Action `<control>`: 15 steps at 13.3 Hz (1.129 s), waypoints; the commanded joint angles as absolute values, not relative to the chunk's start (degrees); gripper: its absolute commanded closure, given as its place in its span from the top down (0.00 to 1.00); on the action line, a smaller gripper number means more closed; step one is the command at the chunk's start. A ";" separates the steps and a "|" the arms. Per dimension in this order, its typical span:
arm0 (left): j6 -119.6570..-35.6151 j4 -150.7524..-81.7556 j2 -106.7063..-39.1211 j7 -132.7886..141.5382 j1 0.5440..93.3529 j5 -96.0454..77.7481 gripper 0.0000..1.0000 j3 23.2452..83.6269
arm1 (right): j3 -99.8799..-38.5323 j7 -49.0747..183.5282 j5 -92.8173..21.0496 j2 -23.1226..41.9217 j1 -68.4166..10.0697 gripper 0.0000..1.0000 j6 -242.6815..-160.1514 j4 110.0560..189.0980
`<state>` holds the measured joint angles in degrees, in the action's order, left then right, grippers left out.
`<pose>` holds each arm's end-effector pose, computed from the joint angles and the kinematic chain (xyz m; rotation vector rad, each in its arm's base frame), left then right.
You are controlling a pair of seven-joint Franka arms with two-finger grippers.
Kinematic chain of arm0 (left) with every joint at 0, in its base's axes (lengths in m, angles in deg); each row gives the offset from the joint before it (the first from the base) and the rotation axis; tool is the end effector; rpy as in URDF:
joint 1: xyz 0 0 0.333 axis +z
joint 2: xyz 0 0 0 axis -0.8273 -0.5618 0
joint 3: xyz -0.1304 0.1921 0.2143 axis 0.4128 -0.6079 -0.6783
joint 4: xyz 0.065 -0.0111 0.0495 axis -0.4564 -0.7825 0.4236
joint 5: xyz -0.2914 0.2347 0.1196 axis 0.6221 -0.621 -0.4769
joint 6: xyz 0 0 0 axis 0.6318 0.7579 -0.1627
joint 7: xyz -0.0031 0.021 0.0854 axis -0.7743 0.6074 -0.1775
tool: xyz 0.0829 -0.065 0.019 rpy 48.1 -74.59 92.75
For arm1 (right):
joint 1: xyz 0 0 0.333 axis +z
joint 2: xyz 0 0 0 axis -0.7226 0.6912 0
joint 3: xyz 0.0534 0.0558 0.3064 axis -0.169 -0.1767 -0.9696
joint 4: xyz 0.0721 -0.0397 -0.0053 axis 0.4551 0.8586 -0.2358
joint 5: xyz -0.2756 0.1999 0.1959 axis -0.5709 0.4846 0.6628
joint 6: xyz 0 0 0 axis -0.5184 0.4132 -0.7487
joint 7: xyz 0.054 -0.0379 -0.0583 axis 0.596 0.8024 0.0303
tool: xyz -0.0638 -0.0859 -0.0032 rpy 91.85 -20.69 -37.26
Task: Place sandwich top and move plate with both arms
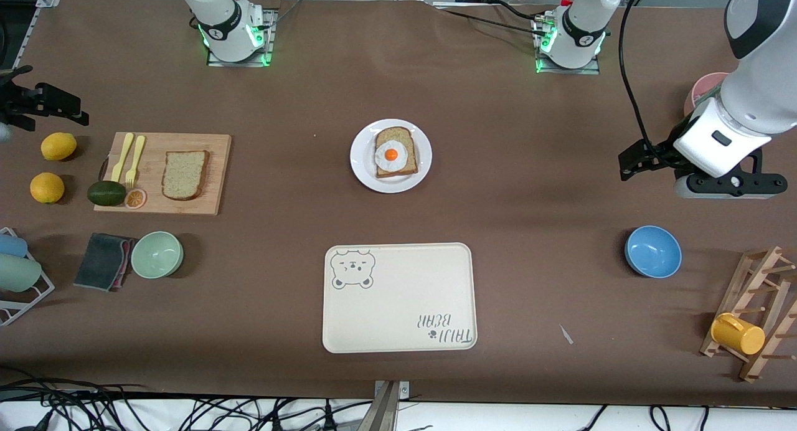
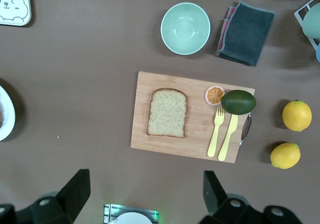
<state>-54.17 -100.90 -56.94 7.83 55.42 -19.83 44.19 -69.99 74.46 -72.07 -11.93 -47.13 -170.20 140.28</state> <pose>0.6033 -0.0887 0.5808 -3.1376 -0.0146 0.0067 0.5518 -0.0510 0.5991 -3.0997 -0.1832 0.1998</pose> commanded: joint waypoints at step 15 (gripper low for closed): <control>-51.45 -99.86 -57.92 8.82 55.74 -21.74 1.00 44.25 | -70.70 74.32 -72.64 -11.08 -46.10 1.00 -171.65 140.99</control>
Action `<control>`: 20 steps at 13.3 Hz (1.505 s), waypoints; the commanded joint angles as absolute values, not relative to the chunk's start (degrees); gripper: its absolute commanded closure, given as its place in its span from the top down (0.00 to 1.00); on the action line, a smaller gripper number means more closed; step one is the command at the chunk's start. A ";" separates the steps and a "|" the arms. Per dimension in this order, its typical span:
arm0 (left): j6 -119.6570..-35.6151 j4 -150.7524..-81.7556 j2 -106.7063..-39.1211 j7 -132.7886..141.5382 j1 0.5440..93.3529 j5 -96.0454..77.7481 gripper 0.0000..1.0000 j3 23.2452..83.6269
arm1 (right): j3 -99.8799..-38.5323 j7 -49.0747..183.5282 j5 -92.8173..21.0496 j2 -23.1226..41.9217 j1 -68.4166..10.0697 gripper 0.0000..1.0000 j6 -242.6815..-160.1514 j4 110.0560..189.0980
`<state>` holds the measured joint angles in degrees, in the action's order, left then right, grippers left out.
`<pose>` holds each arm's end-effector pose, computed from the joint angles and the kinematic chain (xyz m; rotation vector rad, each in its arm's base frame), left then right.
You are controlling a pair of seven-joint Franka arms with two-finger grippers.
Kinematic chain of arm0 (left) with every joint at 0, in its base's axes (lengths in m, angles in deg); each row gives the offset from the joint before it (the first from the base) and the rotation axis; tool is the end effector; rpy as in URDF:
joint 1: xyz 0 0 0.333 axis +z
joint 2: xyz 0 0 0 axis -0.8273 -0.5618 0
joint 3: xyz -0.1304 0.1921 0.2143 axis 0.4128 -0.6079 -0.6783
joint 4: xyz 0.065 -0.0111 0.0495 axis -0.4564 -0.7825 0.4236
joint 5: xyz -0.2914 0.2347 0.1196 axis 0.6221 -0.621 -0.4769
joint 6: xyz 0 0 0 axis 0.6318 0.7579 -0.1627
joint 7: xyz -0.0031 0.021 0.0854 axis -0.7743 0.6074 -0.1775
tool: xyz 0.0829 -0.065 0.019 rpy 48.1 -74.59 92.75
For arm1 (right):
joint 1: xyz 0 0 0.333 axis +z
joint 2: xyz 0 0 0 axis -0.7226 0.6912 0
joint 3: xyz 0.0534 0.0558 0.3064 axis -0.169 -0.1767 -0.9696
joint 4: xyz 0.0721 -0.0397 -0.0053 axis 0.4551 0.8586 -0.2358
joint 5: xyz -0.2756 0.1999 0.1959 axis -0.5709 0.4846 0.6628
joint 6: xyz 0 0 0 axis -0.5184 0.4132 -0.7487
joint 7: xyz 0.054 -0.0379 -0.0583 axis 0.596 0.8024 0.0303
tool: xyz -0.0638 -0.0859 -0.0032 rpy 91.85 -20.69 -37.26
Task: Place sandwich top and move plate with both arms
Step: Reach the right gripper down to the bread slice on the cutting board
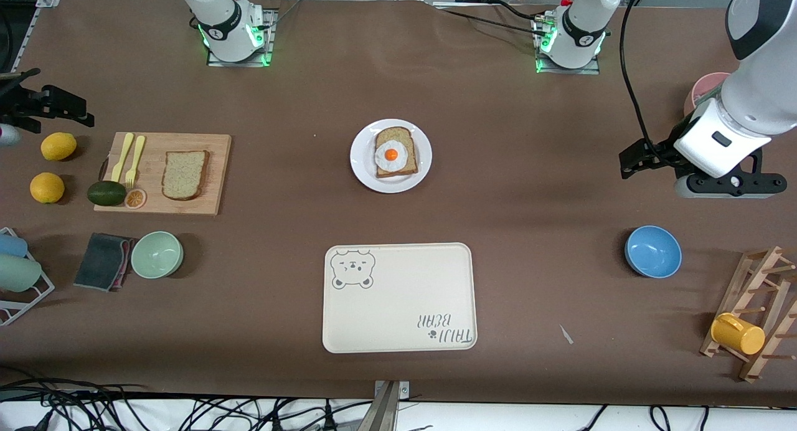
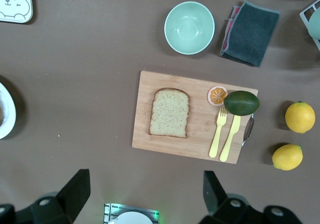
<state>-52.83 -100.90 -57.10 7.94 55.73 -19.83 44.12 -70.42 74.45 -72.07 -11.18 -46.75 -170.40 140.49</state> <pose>0.6020 -0.0843 0.5771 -3.1331 -0.0279 0.0473 0.5561 -0.0433 0.5904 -3.0966 -0.2044 0.2206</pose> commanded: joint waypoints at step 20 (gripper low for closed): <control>-46.44 -100.04 -58.45 8.65 57.93 -21.04 1.00 44.08 | -73.95 48.43 -87.46 -4.68 -45.48 0.95 -228.06 183.88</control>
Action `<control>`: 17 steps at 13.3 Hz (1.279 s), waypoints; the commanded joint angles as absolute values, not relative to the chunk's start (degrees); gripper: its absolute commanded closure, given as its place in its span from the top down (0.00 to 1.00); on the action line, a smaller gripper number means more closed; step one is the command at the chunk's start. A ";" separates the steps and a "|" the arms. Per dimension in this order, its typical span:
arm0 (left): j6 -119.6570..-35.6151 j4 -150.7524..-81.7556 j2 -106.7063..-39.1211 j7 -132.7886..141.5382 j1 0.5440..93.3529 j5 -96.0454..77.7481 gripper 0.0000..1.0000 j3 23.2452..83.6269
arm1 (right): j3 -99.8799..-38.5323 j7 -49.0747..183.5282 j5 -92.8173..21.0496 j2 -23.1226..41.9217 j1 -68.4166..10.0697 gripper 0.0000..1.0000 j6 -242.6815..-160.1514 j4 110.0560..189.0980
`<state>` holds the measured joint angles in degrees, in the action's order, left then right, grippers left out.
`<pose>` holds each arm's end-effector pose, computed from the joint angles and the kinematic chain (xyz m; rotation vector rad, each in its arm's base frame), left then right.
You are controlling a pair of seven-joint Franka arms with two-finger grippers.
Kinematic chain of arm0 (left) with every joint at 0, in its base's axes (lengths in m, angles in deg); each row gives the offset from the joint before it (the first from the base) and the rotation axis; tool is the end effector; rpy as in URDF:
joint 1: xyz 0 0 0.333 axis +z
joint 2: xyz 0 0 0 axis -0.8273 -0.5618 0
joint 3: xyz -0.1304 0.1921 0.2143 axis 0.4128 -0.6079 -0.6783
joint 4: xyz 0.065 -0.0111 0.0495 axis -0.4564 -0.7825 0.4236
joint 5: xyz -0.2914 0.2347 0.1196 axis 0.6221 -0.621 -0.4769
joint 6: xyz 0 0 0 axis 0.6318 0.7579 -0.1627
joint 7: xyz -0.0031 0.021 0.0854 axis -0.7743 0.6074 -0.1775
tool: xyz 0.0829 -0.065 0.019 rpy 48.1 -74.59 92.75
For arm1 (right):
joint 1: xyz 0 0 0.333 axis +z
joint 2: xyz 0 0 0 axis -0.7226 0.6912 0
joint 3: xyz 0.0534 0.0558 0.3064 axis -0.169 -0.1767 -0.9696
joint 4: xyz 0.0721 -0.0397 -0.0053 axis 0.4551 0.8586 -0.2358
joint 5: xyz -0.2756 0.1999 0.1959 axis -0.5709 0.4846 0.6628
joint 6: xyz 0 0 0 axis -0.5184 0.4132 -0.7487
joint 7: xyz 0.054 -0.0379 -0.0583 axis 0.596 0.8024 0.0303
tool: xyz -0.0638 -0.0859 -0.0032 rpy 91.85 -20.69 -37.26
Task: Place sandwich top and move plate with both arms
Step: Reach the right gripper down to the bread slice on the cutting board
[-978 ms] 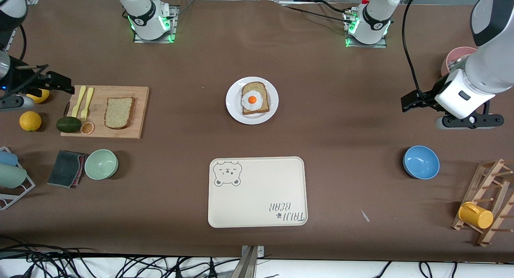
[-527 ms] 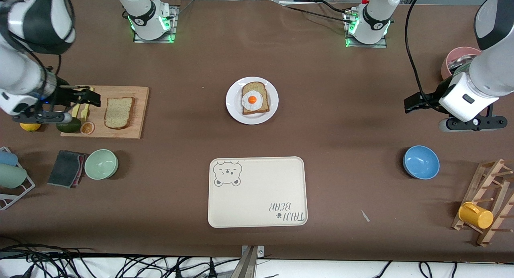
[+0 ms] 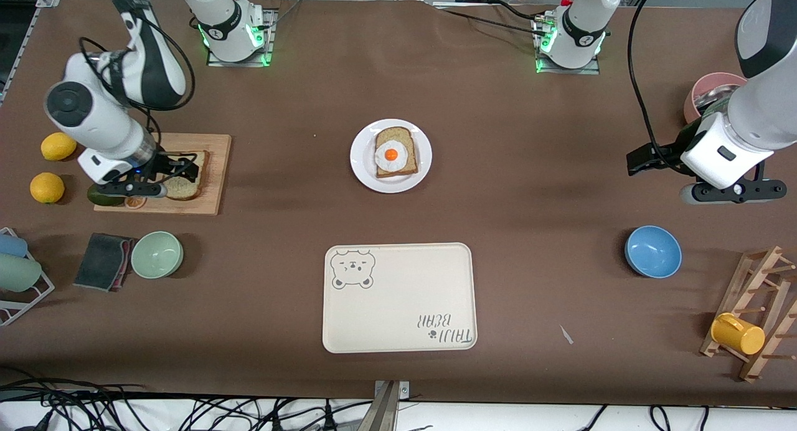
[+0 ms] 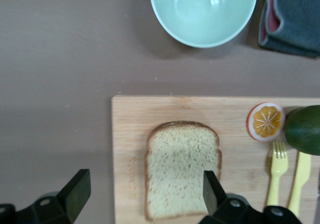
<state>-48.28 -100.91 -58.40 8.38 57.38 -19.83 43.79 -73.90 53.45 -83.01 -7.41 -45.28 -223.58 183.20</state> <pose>0.6009 -0.0625 0.5570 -3.1127 -0.0933 0.2052 0.5178 0.0008 0.2913 3.0198 -0.0232 -0.0282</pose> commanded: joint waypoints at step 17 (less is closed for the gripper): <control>-55.66 -117.79 -45.81 2.76 63.99 -18.06 1.00 44.16 | -73.95 33.81 -99.80 4.30 -45.66 0.08 -232.66 183.62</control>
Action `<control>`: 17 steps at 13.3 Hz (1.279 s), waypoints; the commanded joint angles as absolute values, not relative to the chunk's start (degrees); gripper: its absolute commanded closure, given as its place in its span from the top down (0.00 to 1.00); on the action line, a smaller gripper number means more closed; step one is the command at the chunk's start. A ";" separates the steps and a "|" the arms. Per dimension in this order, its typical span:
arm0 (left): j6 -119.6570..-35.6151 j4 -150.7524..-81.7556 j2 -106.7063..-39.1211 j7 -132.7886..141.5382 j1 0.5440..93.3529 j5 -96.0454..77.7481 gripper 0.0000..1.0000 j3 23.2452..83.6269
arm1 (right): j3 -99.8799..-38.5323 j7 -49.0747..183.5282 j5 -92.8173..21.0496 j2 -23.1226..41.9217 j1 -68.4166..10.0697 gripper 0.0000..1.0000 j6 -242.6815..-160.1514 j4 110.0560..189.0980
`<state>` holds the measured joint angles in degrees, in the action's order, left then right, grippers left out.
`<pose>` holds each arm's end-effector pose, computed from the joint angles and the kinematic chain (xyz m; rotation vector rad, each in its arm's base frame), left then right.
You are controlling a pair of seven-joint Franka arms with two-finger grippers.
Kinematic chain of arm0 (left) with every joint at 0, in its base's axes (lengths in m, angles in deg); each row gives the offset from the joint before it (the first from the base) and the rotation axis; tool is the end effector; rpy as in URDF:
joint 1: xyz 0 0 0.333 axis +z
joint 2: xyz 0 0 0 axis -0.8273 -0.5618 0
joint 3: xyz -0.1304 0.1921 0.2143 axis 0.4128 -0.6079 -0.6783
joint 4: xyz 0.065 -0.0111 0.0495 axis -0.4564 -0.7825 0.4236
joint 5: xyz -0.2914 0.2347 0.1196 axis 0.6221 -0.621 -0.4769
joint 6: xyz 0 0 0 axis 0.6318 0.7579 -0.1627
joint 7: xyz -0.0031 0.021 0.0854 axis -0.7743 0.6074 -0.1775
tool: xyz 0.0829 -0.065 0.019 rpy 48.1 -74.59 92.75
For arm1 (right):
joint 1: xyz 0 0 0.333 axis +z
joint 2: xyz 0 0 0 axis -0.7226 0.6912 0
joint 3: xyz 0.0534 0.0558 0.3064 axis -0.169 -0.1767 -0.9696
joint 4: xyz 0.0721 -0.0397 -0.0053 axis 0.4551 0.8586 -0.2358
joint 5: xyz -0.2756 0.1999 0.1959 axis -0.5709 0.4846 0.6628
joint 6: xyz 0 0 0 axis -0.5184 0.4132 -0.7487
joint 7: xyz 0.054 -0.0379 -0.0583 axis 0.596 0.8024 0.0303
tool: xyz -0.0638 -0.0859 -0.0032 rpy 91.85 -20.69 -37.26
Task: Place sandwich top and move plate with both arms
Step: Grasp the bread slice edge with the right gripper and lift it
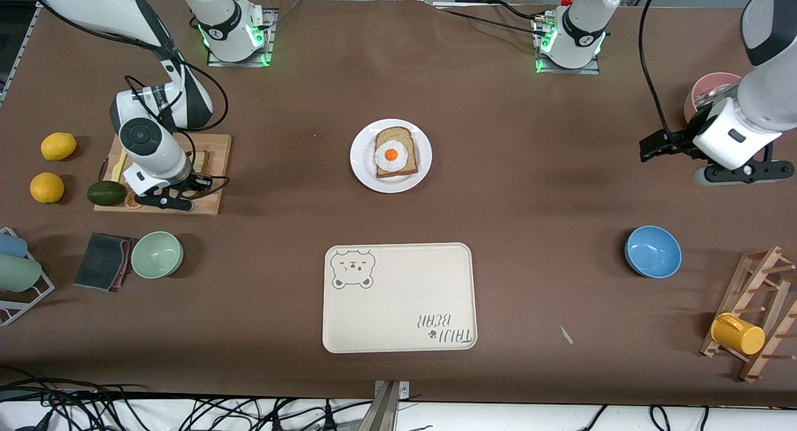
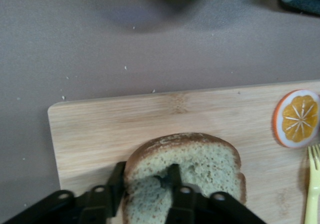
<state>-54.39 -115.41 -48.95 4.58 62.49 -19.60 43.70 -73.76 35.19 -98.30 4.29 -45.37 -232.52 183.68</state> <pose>0.5589 -0.0142 0.5422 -3.1044 -0.1257 0.1784 0.5124 0.0059 0.1947 2.8921 -0.1269 -0.0390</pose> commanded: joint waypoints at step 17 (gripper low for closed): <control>-57.06 -120.78 -45.89 -2.15 69.61 -6.55 1.00 44.08 | -77.72 34.34 -97.88 3.51 -45.39 0.00 -215.21 173.10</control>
<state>-56.24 -119.95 -46.40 0.85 67.75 -9.50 43.72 -75.49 35.18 -98.29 4.09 -45.30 -221.35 176.76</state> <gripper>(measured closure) 0.000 0.885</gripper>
